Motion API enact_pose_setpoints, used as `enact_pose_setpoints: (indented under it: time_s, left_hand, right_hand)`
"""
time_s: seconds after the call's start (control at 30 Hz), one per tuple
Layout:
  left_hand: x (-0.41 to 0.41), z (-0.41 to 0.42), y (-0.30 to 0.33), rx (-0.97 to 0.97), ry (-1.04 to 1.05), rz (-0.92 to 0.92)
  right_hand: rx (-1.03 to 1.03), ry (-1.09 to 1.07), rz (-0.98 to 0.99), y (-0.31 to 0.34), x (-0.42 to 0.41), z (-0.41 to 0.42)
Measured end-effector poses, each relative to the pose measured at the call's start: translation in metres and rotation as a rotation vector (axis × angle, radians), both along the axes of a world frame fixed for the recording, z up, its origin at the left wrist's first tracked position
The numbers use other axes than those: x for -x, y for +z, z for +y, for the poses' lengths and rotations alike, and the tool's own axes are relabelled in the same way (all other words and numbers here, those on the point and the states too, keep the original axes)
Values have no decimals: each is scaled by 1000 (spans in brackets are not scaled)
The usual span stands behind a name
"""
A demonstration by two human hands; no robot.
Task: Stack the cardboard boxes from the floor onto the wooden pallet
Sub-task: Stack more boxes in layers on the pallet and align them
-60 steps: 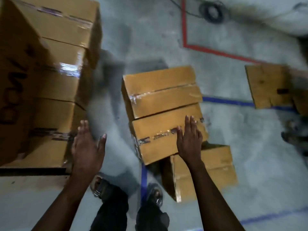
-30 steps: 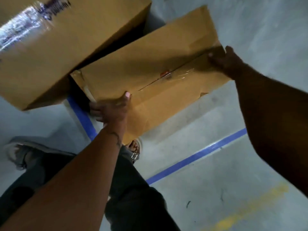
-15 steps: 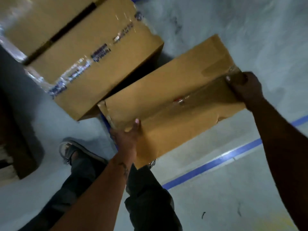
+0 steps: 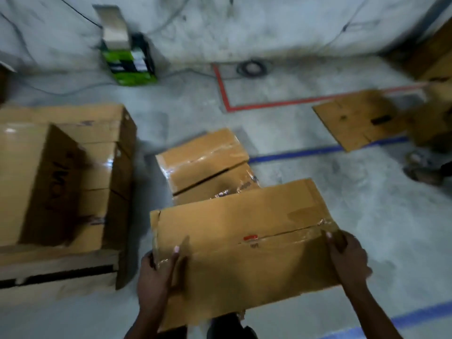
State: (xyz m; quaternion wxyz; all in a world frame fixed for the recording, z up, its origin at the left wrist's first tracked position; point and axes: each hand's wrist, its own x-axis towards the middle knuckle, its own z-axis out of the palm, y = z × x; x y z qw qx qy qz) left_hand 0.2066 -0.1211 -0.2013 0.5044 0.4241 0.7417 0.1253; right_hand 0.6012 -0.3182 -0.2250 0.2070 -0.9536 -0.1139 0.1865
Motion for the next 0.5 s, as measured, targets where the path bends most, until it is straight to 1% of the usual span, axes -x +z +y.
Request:
enact_pose_setpoints:
  time_s: [0.07, 0.13, 0.23, 0.3, 0.43, 0.5]
  left_hand:
    - [45, 5, 51, -87, -33, -14]
    - [89, 11, 100, -171, -44, -32]
    - [156, 21, 147, -306, -38, -105]
    - [207, 27, 165, -382, -13, -133]
    - [292, 28, 196, -413, 77, -279]
    - [323, 24, 213, -464, 89, -333]
  right_hand:
    - [-5, 44, 17, 49, 38, 15]
    - [-72, 107, 12, 89, 72, 29]
    - [-150, 187, 4, 130, 112, 49]
    - [-206, 245, 14, 152, 139, 66]
    - [-323, 336, 79, 197, 199, 95]
    - [-382, 354, 94, 213, 227, 108]
